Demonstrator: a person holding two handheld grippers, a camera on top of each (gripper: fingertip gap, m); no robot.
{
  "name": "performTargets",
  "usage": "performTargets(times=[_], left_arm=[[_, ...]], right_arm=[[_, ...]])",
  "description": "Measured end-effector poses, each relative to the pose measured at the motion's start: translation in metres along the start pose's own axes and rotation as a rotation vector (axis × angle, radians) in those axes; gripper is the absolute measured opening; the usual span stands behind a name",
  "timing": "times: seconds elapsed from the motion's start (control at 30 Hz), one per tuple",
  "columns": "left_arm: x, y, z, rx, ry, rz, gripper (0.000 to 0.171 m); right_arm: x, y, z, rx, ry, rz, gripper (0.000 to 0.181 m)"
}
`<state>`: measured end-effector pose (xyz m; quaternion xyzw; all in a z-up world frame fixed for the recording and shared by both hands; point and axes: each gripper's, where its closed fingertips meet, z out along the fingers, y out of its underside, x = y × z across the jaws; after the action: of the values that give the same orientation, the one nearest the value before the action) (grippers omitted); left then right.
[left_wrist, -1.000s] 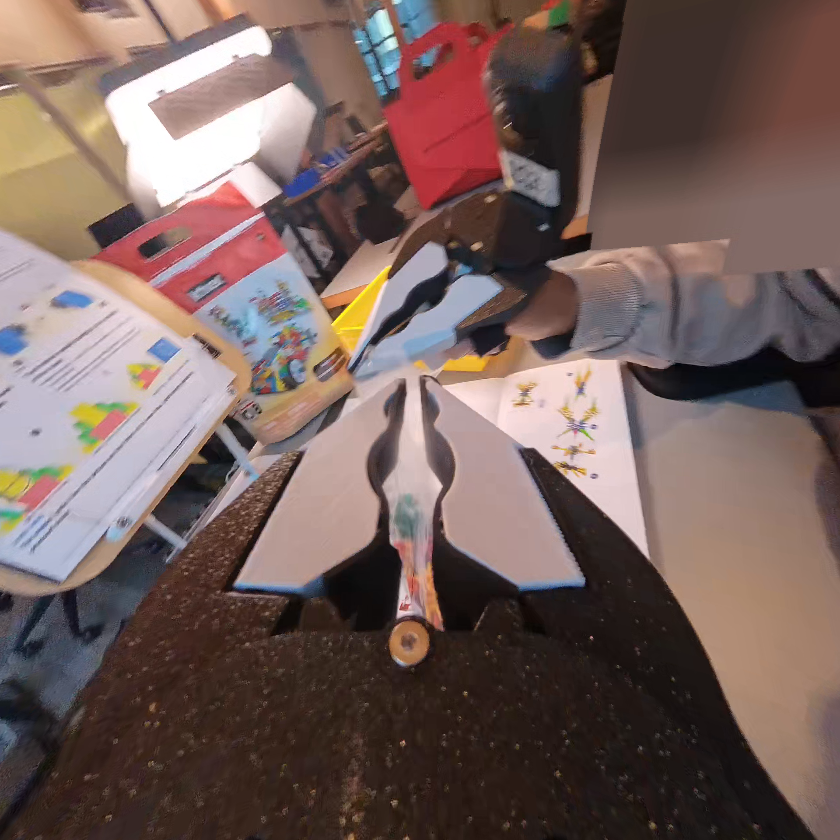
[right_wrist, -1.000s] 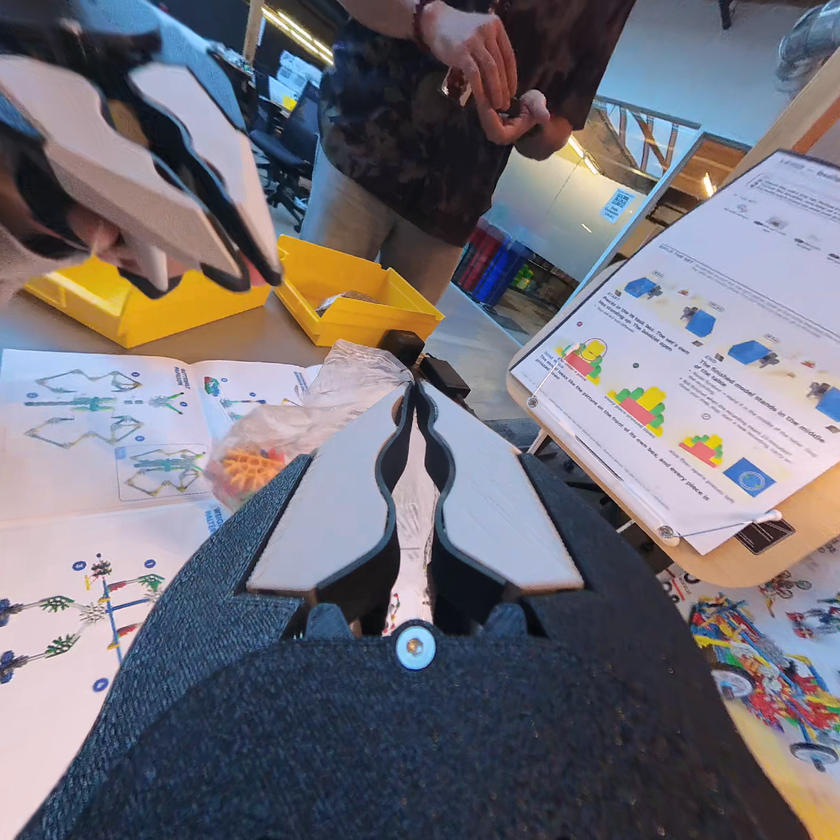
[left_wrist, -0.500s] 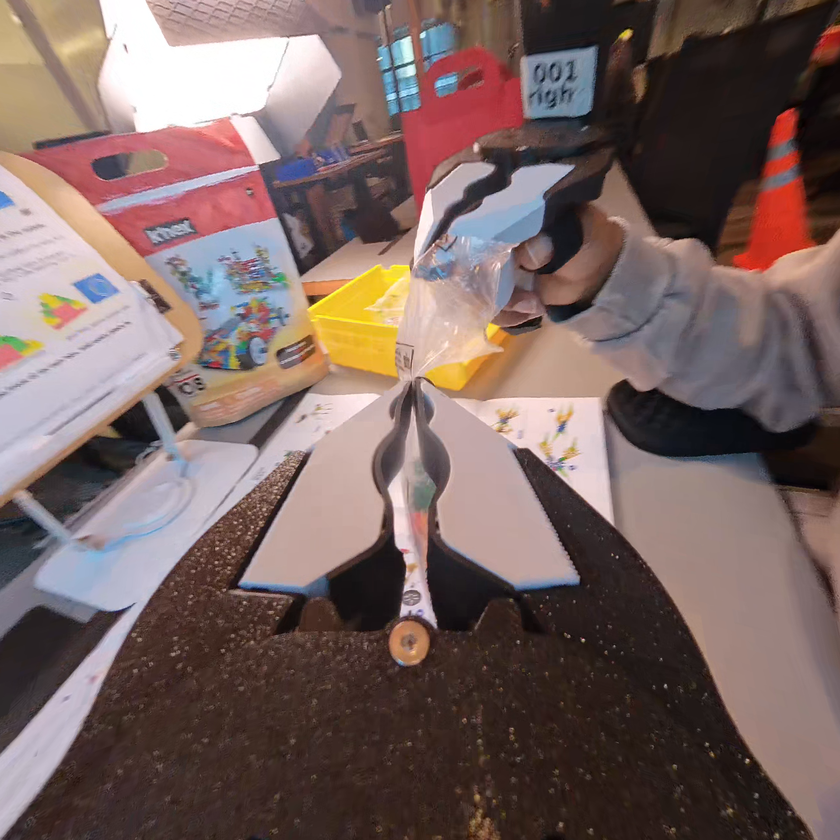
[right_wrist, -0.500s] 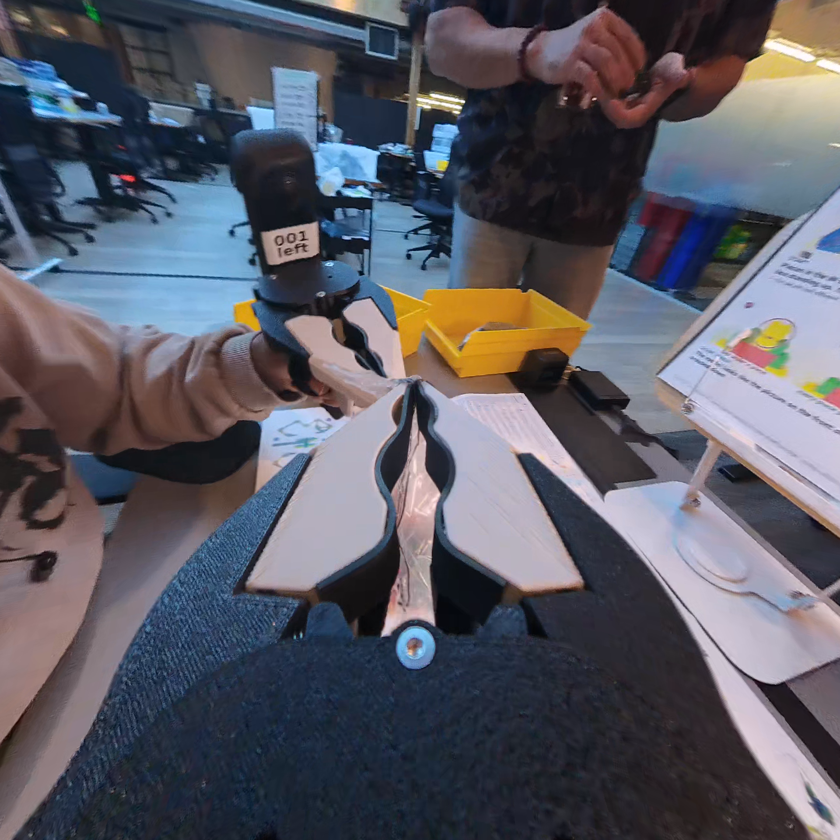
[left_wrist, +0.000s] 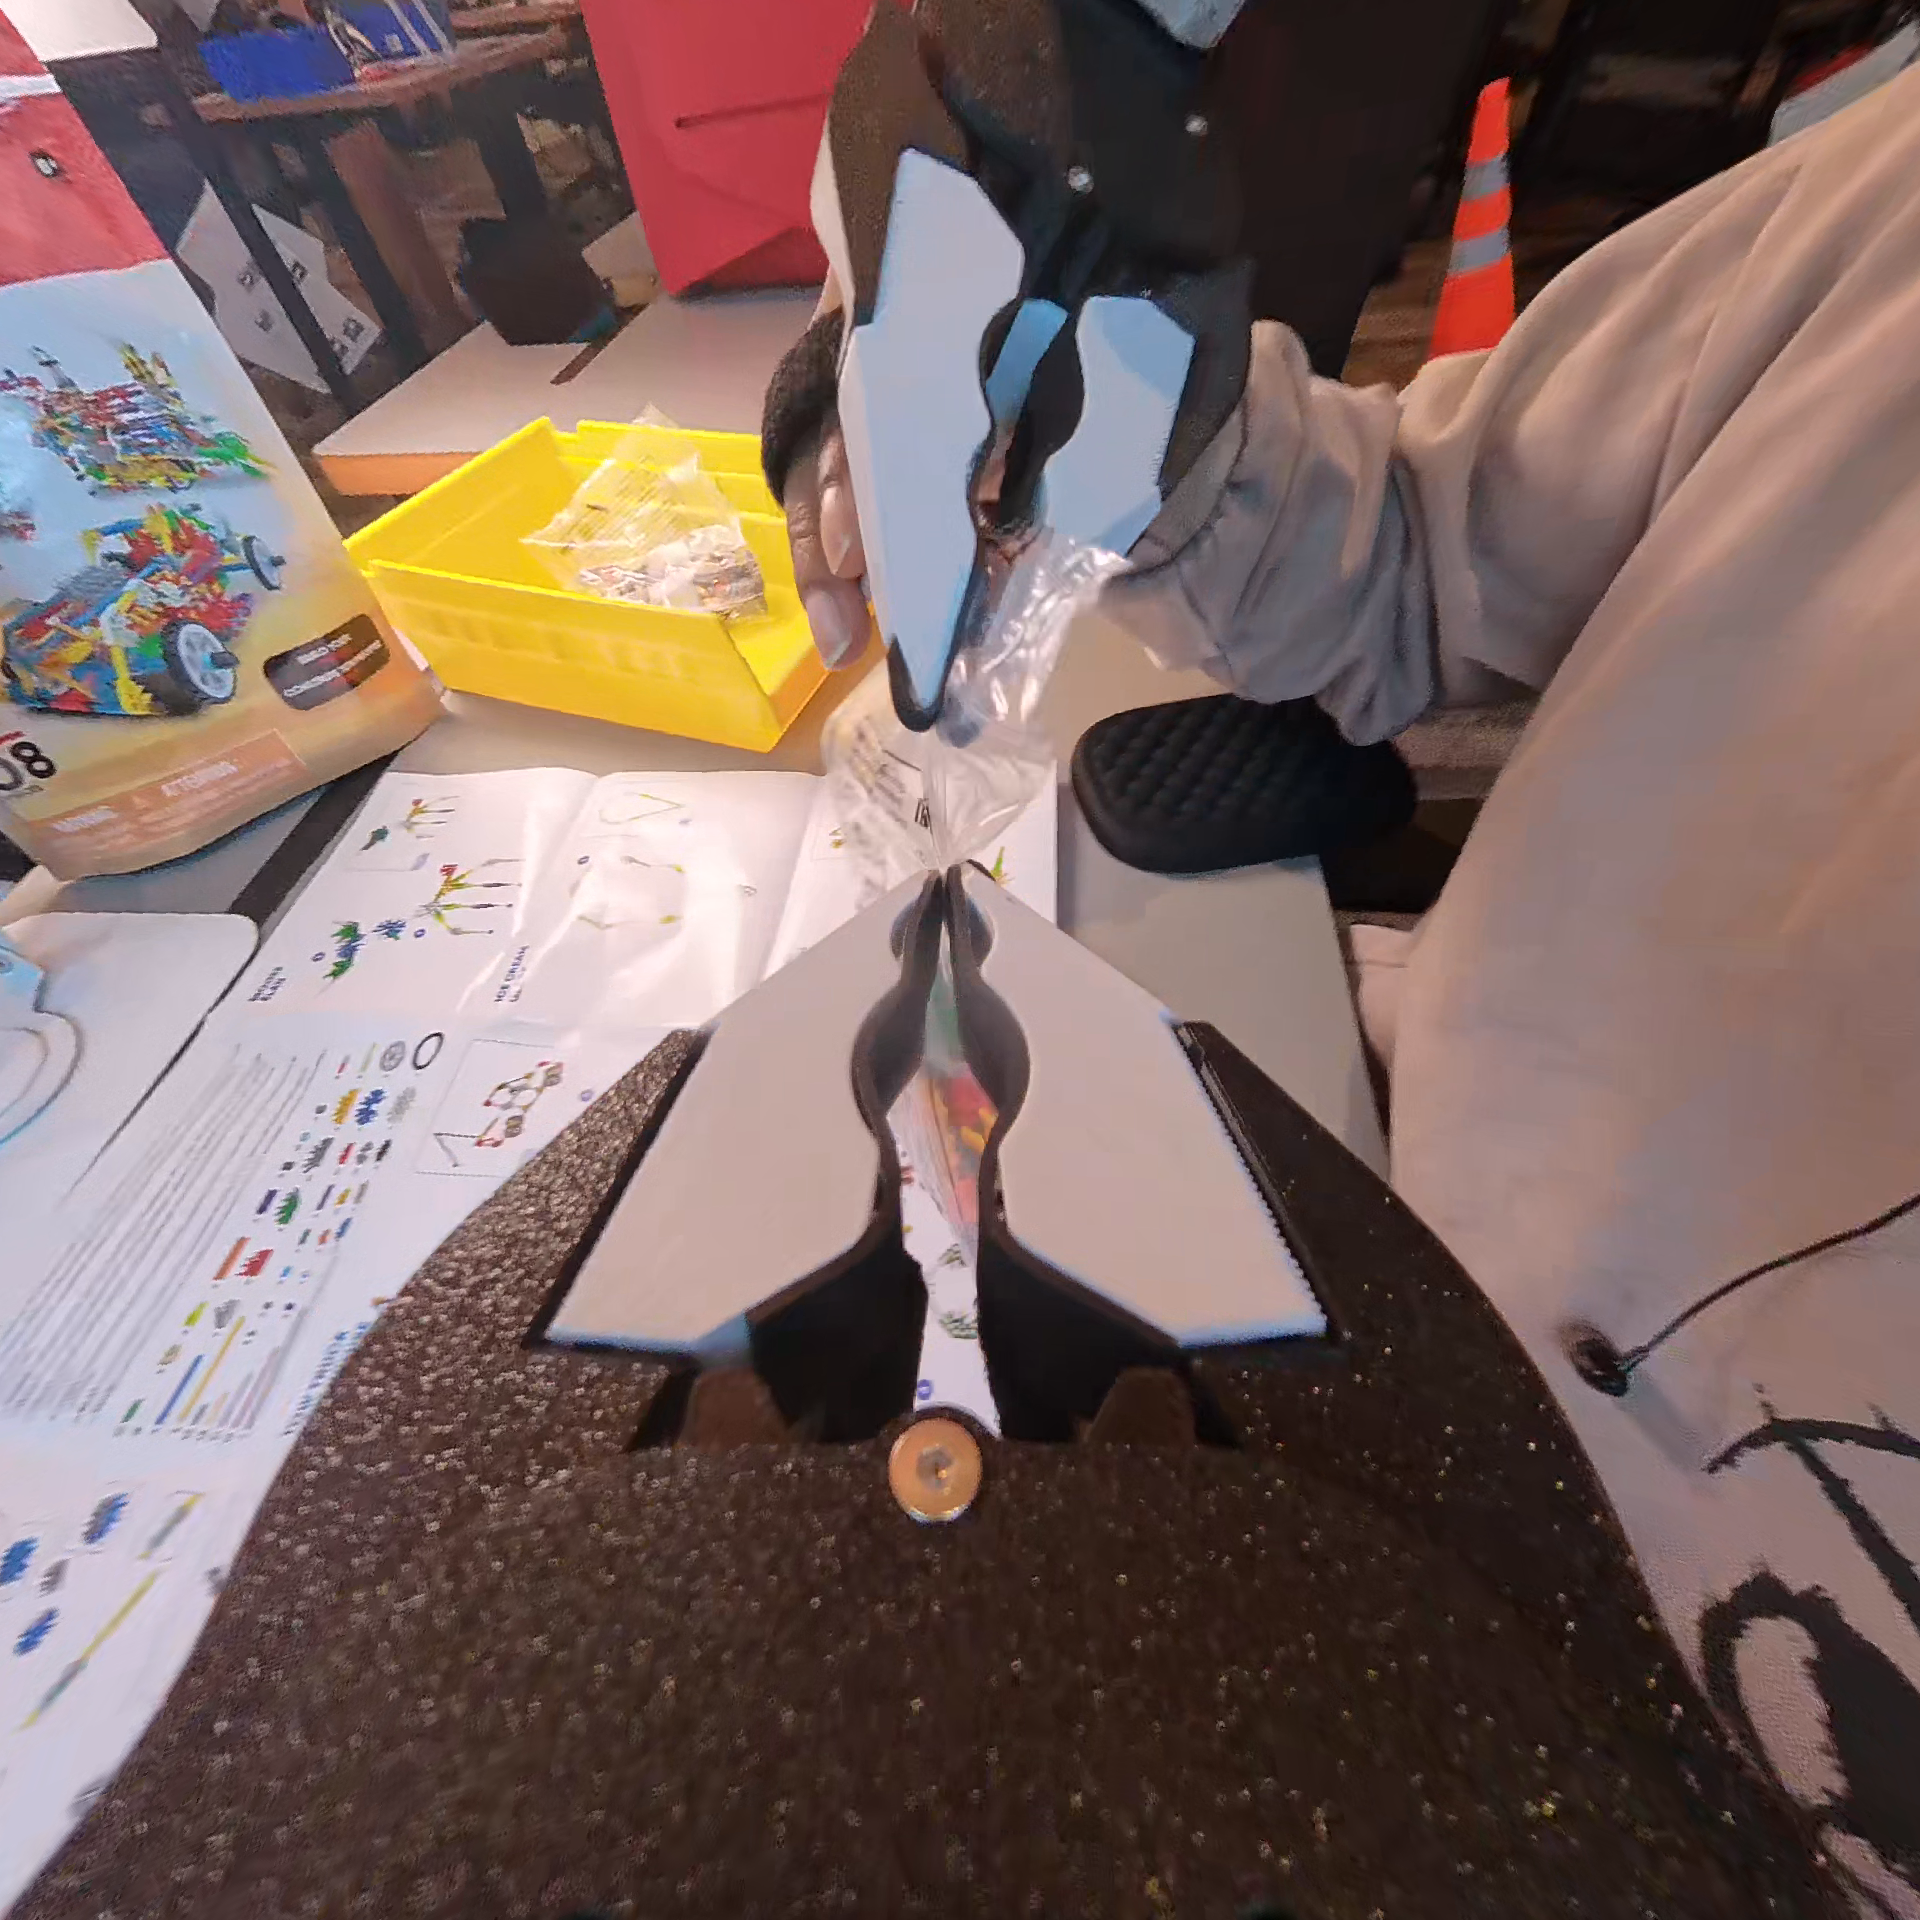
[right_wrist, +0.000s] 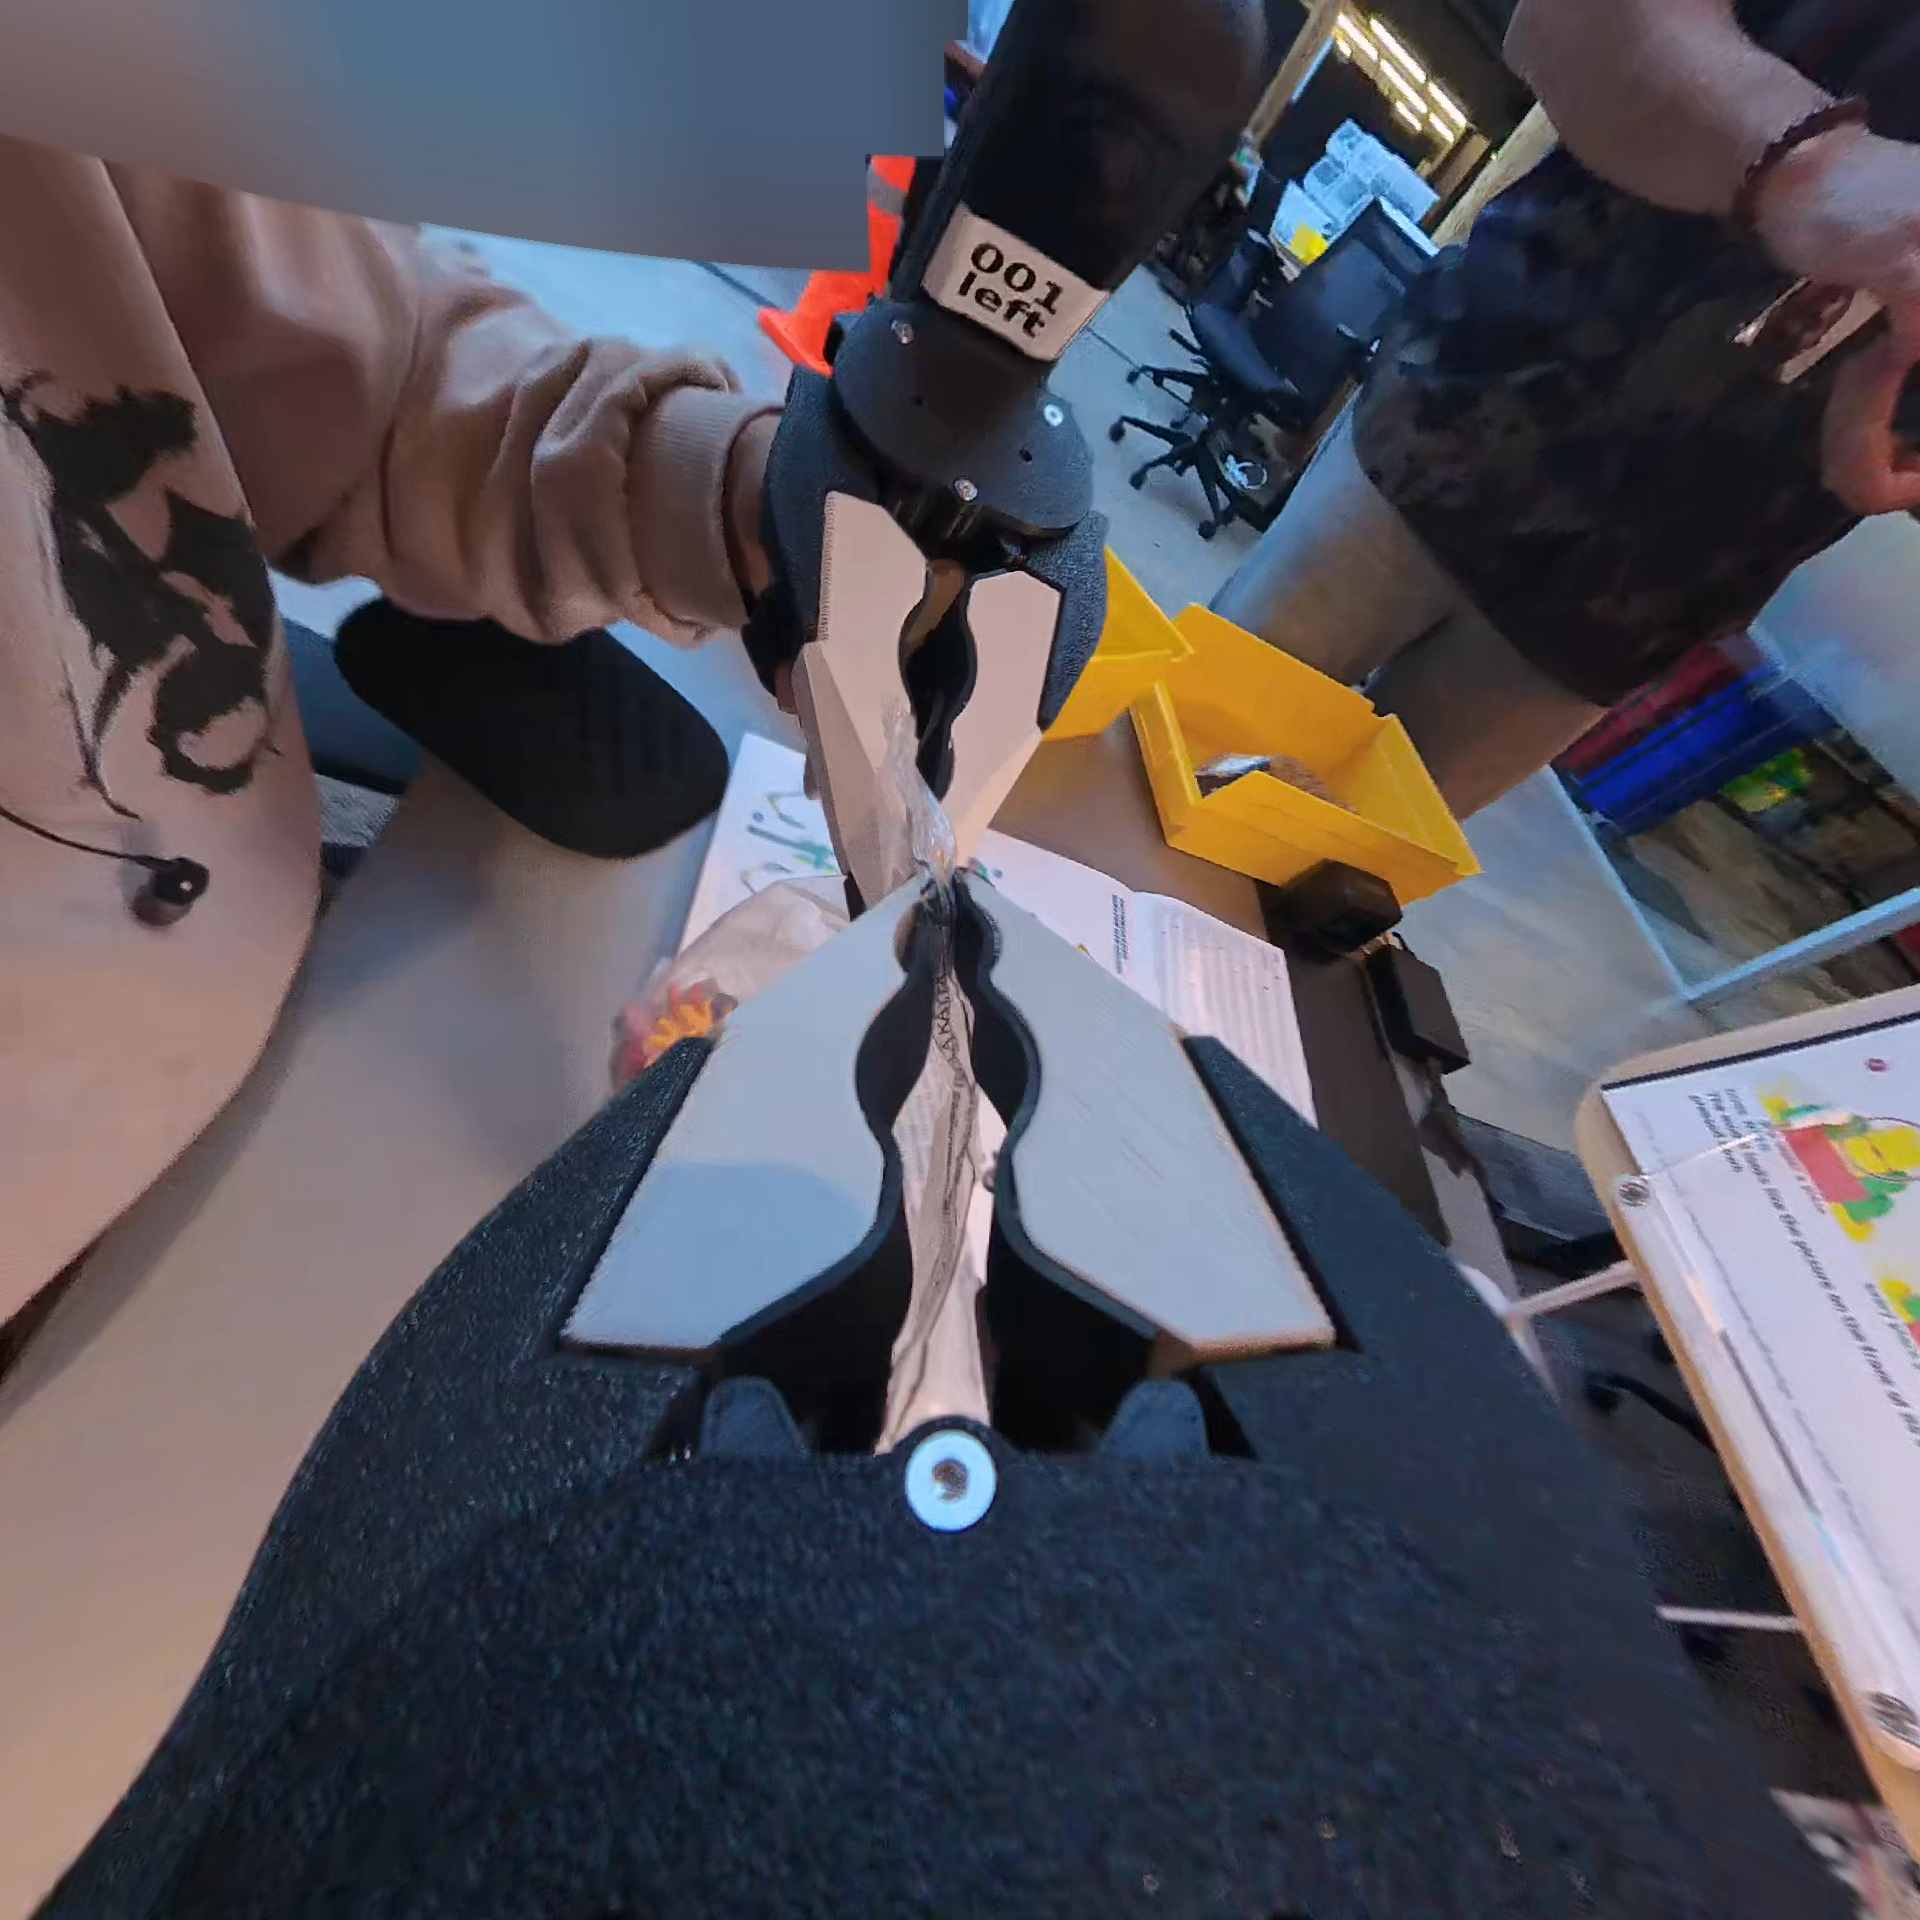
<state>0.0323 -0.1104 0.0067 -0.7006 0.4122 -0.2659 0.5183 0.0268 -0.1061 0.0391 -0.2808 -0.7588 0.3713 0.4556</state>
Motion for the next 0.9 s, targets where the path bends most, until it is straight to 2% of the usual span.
performTargets(times=[0.07, 0.13, 0.2, 0.23, 0.27, 0.33, 0.4, 0.57, 0.7, 0.77, 0.83, 0.9], left_arm=[[0.013, -0.003, -0.007, 0.053, -0.005, -0.015, 0.000], [0.023, -0.007, -0.014, 0.108, -0.071, 0.010, 0.003], [0.037, -0.010, -0.017, 0.155, -0.133, 0.041, 0.036], [0.043, -0.011, -0.018, 0.174, -0.163, 0.045, 0.044], [0.047, -0.010, -0.018, 0.187, -0.197, 0.048, 0.044], [0.051, -0.005, -0.018, 0.186, -0.265, 0.063, 0.025], [0.063, 0.001, -0.015, 0.189, -0.223, 0.033, 0.000], [0.086, 0.022, -0.003, 0.122, -0.070, -0.150, 0.000], [0.092, 0.030, 0.006, 0.072, -0.014, -0.208, 0.000], [0.095, 0.029, 0.011, 0.063, 0.007, -0.222, 0.000], [0.094, 0.030, 0.015, 0.045, -0.002, -0.209, 0.000], [0.095, 0.030, 0.016, 0.048, -0.006, -0.194, 0.000]], right_arm=[[-0.009, -0.011, 0.001, 0.056, -0.029, 0.094, 0.000], [-0.018, -0.020, 0.003, 0.093, -0.039, 0.191, 0.000], [-0.027, -0.026, 0.007, 0.108, -0.050, 0.298, 0.000], [-0.034, -0.031, 0.008, 0.129, -0.066, 0.335, 0.000], [-0.041, -0.036, 0.010, 0.150, -0.085, 0.376, 0.000], [-0.055, -0.044, 0.013, 0.185, -0.128, 0.437, 0.000], [-0.063, -0.041, 0.015, 0.180, -0.140, 0.470, 0.000], [-0.090, -0.024, 0.015, 0.087, -0.211, 0.462, 0.000], [-0.102, -0.029, 0.016, 0.004, -0.227, 0.376, 0.015], [-0.106, -0.023, 0.019, -0.089, -0.221, 0.285, 0.013], [-0.106, -0.019, 0.021, -0.146, -0.211, 0.221, 0.000], [-0.101, -0.014, 0.021, -0.196, -0.194, 0.189, 0.000]])
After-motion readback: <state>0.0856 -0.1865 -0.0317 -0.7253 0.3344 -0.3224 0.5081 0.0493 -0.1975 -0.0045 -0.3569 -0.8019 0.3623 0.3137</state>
